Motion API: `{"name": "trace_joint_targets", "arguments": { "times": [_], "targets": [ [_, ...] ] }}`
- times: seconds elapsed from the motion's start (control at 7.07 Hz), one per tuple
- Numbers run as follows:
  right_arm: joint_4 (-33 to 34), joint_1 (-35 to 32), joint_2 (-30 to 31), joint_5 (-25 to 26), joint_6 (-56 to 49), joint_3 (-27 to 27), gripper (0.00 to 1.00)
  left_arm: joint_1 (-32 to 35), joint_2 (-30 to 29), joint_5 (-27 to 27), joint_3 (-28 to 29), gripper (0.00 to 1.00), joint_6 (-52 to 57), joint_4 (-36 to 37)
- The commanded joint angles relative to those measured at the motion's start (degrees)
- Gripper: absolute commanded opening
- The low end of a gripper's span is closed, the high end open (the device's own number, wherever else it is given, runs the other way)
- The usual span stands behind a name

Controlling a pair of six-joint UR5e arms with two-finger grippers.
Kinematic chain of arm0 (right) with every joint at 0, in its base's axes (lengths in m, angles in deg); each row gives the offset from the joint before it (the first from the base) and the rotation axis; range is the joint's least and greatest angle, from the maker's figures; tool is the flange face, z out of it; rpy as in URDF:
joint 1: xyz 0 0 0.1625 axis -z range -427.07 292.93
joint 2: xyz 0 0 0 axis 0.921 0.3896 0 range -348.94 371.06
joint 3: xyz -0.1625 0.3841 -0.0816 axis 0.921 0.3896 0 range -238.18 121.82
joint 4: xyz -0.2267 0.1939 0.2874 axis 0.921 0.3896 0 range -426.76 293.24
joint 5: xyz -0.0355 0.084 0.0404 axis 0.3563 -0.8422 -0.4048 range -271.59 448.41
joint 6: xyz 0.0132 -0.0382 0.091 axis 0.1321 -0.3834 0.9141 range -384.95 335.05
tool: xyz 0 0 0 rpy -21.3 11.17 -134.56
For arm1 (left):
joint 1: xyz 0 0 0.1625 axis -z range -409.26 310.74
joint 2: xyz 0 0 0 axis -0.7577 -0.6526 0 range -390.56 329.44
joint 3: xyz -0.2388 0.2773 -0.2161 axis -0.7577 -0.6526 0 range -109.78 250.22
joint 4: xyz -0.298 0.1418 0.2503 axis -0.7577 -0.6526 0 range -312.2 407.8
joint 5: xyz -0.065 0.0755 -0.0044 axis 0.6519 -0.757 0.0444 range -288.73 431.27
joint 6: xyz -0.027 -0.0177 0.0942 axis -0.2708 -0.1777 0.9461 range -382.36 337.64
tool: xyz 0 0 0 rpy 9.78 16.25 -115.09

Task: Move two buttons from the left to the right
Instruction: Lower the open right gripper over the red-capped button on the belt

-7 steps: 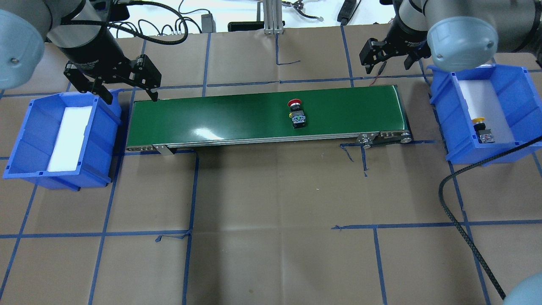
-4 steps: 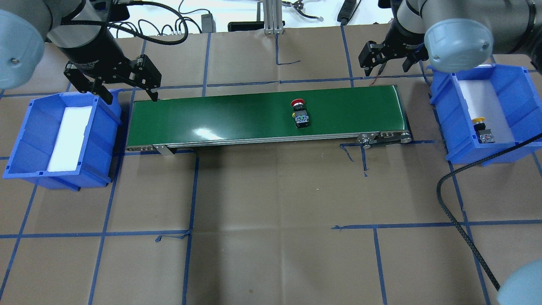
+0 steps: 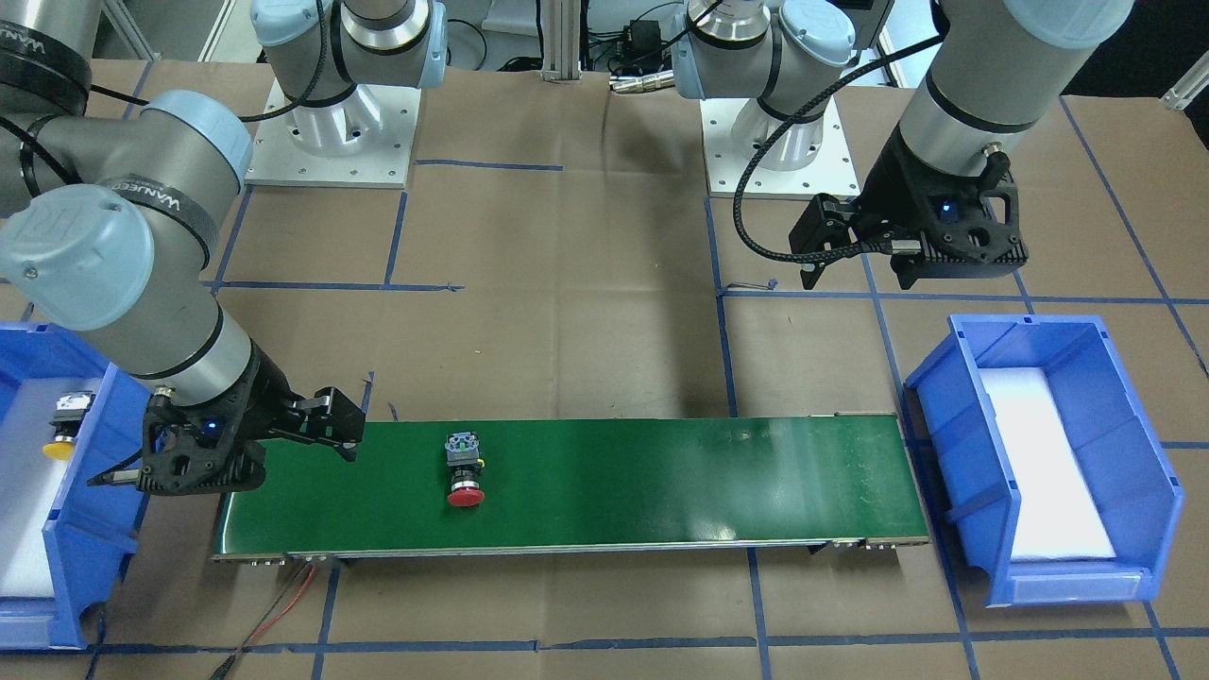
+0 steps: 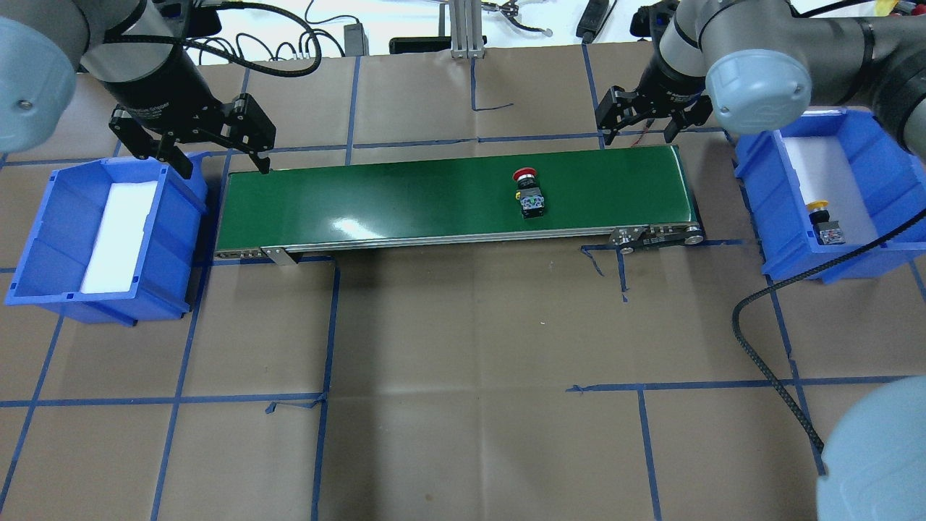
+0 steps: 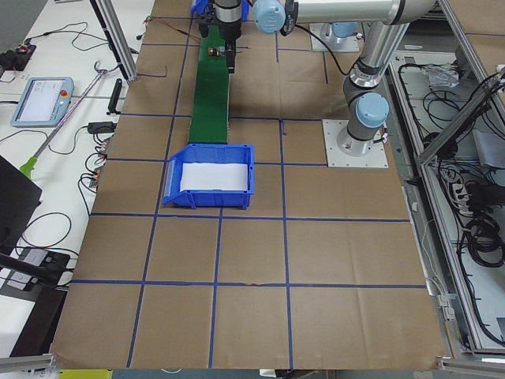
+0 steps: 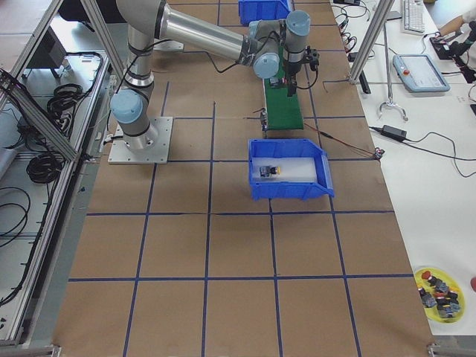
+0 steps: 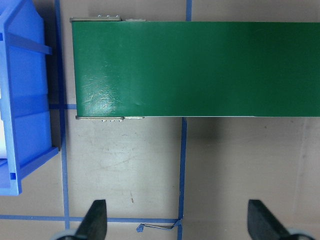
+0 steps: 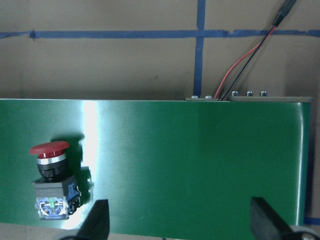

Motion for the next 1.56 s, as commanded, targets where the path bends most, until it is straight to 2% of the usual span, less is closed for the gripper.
{"name": "trace_joint_targets", "arguments": {
  "times": [0.0,1.27,1.41],
  "targets": [
    [0.9,-1.9,-1.5,-0.9,0.6,-0.9,0.99,0.0,0.0,0.0,0.0,0.99,0.1,0.0],
    [2.9,-3.0,-4.5,0.1,2.6,-1.5,0.99,0.0,0.0,-0.1,-0.1,0.99,0.2,0.0],
    [3.0,-3.0,-4.4,0.1,2.7,-2.9,0.99,0.0,0.0,-0.1,-0.1,0.99,0.1,0.0]
  ]
}}
